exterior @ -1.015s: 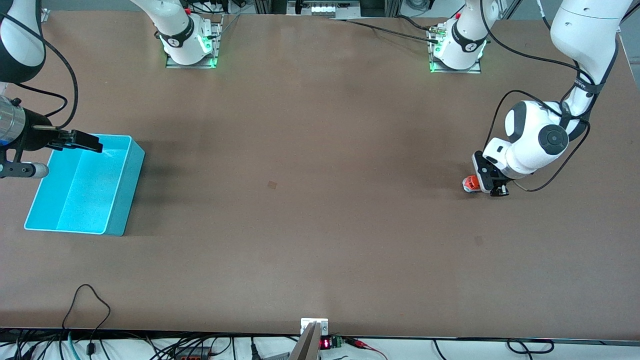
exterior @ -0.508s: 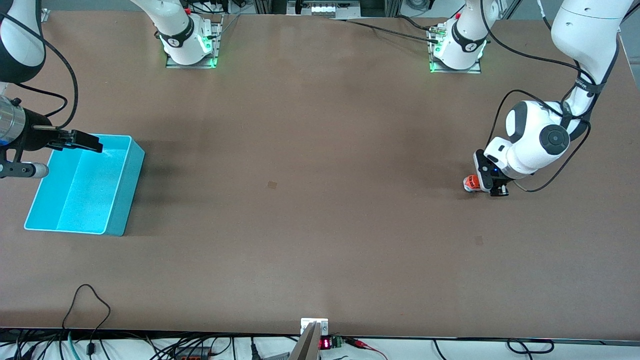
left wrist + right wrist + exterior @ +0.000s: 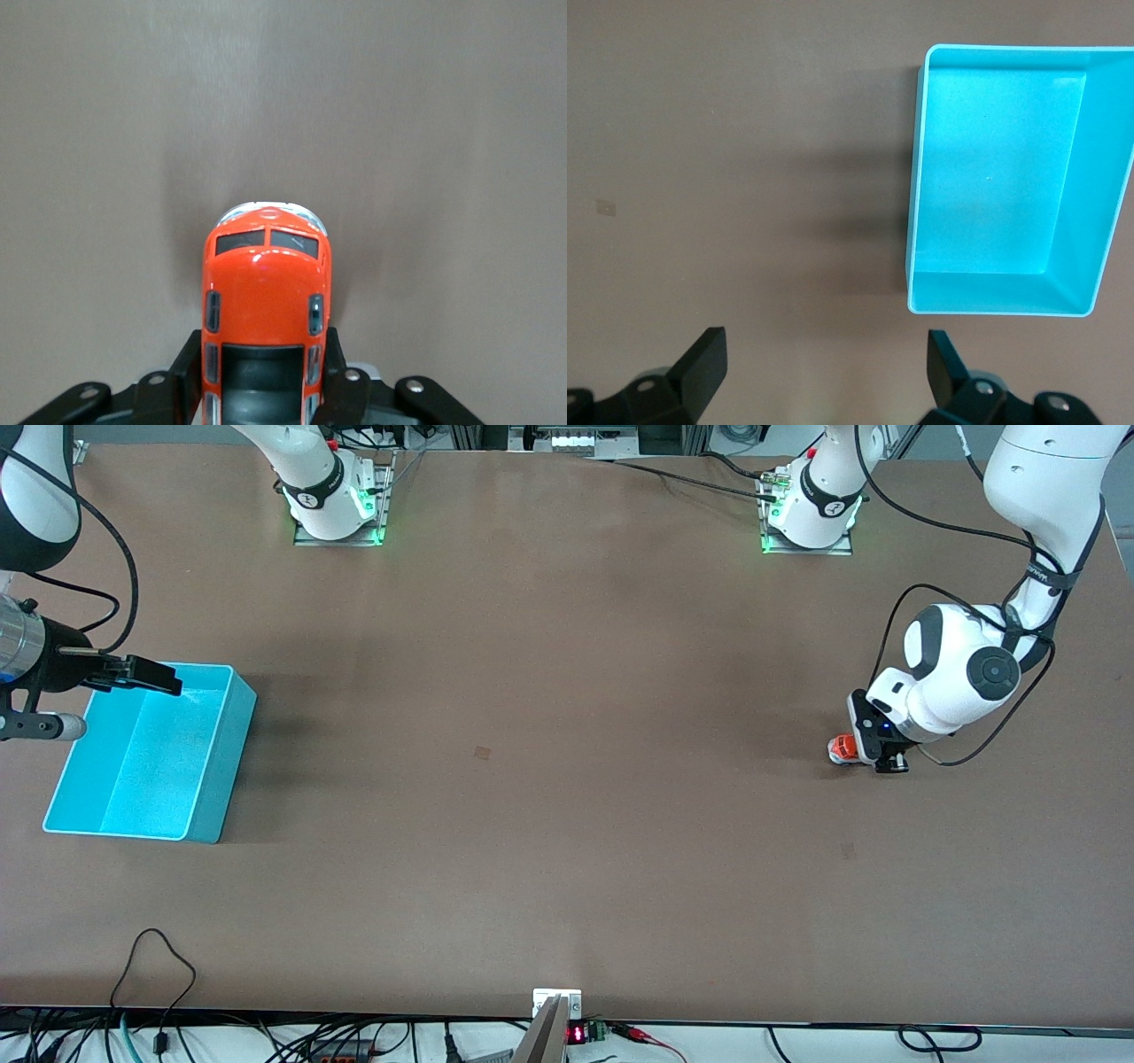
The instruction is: Wind up bus and store in blue box
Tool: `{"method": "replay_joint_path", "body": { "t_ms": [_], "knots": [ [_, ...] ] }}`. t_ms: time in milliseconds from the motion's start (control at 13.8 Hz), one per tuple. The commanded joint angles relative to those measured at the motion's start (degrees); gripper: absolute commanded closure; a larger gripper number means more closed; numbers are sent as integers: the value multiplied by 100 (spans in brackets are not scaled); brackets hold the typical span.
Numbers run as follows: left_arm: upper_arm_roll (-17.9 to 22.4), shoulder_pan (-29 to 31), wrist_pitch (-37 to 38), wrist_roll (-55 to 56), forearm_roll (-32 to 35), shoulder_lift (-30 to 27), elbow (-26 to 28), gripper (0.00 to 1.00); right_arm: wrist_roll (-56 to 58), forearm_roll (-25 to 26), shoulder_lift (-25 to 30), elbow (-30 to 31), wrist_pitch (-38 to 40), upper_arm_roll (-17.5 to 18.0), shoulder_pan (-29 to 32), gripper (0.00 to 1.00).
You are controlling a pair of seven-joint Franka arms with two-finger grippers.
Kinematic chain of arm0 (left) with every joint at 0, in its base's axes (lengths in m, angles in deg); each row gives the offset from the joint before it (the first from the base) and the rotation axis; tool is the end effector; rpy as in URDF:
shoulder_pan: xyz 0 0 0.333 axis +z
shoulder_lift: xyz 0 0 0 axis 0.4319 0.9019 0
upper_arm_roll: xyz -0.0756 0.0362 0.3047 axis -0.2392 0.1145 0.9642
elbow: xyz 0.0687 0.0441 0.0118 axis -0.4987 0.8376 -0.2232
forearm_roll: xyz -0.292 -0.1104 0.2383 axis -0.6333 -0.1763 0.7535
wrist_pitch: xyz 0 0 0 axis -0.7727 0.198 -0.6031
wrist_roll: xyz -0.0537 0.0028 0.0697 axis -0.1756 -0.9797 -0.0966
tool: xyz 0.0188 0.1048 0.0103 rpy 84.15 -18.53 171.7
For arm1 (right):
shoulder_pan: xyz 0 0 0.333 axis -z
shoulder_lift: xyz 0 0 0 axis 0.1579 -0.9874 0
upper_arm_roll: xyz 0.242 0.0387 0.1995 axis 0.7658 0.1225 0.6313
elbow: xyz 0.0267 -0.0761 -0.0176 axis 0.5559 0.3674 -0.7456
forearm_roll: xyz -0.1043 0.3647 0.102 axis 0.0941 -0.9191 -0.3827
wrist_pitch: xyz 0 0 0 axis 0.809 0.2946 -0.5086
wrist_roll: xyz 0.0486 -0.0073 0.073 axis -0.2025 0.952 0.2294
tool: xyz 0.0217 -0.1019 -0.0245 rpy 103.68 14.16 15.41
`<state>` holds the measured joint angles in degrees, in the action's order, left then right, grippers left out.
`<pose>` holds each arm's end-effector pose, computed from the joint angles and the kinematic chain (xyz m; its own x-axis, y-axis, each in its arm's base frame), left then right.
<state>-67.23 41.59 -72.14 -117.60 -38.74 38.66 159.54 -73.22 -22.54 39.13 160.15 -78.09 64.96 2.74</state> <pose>0.5370 0.0514 0.1843 0.1108 -0.9938 -0.0012 -0.9935 -0.1108 0.0244 0.6060 -0.0165 0.5337 0.9861 -0.0512 -0.1580 -0.0525 -0.9986 -0.0043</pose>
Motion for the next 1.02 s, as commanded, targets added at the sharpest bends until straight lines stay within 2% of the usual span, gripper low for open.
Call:
{"method": "replay_joint_path", "body": {
  "t_ms": [0,508,943],
  "knots": [
    [-10,324,-16,-542,109,449,-284,65,-1,-94,38,21,53,-15,20,0],
    [69,975,28,-982,521,950,-600,65,-1,-94,38,21,53,-15,20,0],
    [130,1362,28,-1888,531,1223,-978,64,8,-94,21,21,53,-15,29,0]
  ]
}}
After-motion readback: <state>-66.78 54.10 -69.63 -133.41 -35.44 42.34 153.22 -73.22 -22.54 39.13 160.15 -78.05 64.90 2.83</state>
